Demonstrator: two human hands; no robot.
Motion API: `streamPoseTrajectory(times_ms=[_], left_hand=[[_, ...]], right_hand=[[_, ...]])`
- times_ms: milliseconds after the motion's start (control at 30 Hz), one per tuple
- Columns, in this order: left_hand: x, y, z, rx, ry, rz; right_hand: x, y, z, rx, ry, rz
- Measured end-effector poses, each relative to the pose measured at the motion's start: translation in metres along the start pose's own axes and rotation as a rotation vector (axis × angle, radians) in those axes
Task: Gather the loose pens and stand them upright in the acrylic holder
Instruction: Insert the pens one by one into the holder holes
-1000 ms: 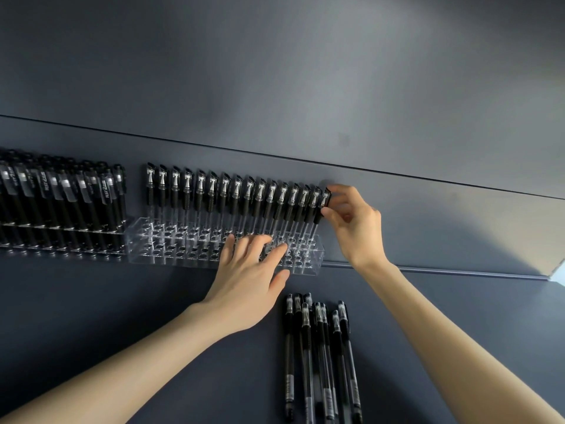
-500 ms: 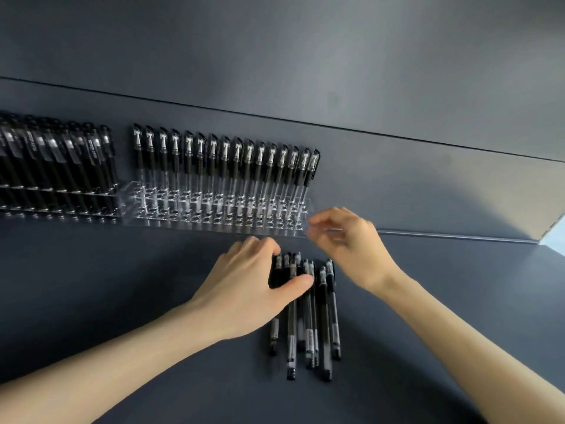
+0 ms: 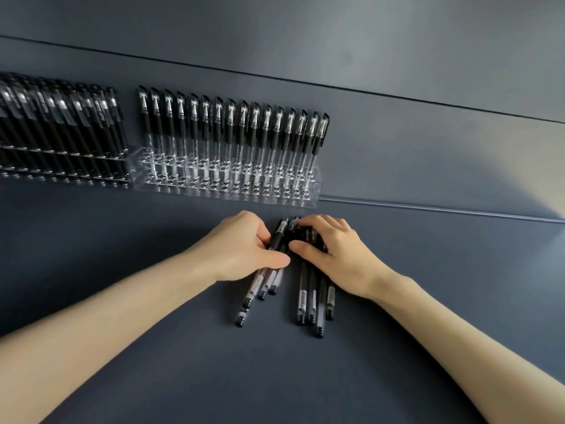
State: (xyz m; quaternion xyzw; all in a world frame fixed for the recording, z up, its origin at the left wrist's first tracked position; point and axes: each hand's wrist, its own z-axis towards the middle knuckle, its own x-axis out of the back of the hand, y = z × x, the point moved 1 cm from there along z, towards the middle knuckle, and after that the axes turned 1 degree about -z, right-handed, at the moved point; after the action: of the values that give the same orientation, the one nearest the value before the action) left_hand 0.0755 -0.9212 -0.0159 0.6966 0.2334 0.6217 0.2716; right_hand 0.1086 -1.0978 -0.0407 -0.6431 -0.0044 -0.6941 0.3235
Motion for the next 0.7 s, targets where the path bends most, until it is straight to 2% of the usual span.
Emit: streamPoseTrajectory(times_ms=[167, 400, 700], left_hand=[[0.004, -0.002, 0.005, 0.055, -0.078, -0.082], [0.007, 0.010, 0.006, 0.073, -0.143, 0.048], [0.004, 0.012, 0.002, 0.079, -0.162, 0.086]], right_hand=[[0.000, 0.002, 0.000, -0.007, 0.005, 0.065], [-0.001, -0.001, -0.002, -0.034, 0.050, 0.164], [0.001, 0.000, -0.003, -0.004, 0.018, 0.120]])
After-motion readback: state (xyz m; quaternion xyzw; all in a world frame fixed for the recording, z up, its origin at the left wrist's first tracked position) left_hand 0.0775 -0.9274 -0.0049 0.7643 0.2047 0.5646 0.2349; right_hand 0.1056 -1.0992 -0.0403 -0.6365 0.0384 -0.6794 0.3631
